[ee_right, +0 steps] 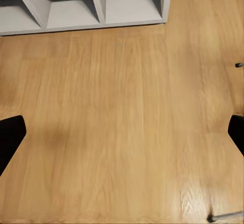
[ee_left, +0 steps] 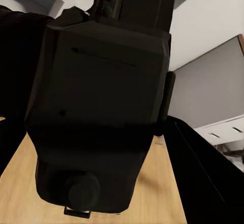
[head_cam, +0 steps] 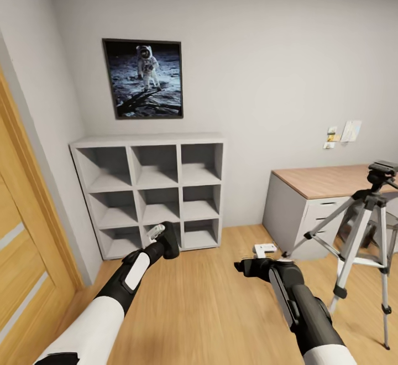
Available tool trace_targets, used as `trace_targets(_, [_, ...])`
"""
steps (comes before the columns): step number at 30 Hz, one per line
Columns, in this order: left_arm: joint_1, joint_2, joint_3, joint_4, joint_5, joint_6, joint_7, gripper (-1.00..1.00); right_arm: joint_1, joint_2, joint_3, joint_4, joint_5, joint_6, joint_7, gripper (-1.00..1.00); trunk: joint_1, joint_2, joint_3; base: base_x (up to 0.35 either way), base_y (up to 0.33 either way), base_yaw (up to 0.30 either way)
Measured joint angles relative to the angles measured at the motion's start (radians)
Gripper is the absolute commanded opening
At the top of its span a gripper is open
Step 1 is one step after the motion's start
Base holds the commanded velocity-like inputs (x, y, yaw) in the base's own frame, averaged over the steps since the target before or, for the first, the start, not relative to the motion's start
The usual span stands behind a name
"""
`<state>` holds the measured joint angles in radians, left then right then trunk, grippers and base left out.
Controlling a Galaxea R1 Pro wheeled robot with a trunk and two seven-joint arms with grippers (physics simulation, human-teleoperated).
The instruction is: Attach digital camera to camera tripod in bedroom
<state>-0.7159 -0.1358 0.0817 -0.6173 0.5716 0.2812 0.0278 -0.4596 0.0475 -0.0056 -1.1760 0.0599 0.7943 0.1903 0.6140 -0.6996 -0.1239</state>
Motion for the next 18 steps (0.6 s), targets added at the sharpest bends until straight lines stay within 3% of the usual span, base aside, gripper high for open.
trace_targets(2, [0.0, 0.0, 0.0, 0.0, -0.001, 0.0, 0.0, -1.0, 0.0, -0.004, 0.0, 0.111, 0.004, -0.053, -0.001, 1.0, 0.0, 0.0, 0.0, 0.321, 0.021, 0.0])
trace_targets(3, [0.0, -0.001, -0.002, -0.002, -0.001, 0.001, 0.0, -1.0, 0.0, -0.006, 0.001, 0.258, 0.011, -0.167, -0.003, 1.0, 0.0, 0.0, 0.0, 0.322, 0.035, 0.0])
trace_targets(4, [0.0, -0.001, -0.002, -0.002, -0.002, 0.001, 0.0, -1.0, 0.0, -0.007, 0.002, 0.312, 0.013, -0.19, -0.002, 1.0, 0.0, 0.0, 0.0, 0.322, 0.043, 0.0])
trace_targets(8, [0.0, 0.001, -0.001, 0.001, -0.002, 0.004, 0.0, -1.0, -0.001, -0.009, 0.003, 0.368, 0.013, -0.262, 0.001, 1.0, 0.0, 0.0, 0.0, 0.316, 0.119, 0.0])
trace_targets(12, [0.0, 0.007, -0.001, 0.007, -0.002, 0.004, 0.001, -1.0, -0.001, -0.008, 0.005, 0.383, 0.009, -0.274, -0.003, 1.0, 0.0, 0.0, 0.0, 0.299, 0.193, 0.0])
trace_targets(18, [0.0, 0.025, -0.002, 0.034, -0.007, 0.004, 0.001, -1.0, 0.0, -0.008, 0.002, 0.534, 0.006, -0.318, -0.011, 1.0, 0.0, 0.0, 0.0, 0.159, 0.114, 0.0])
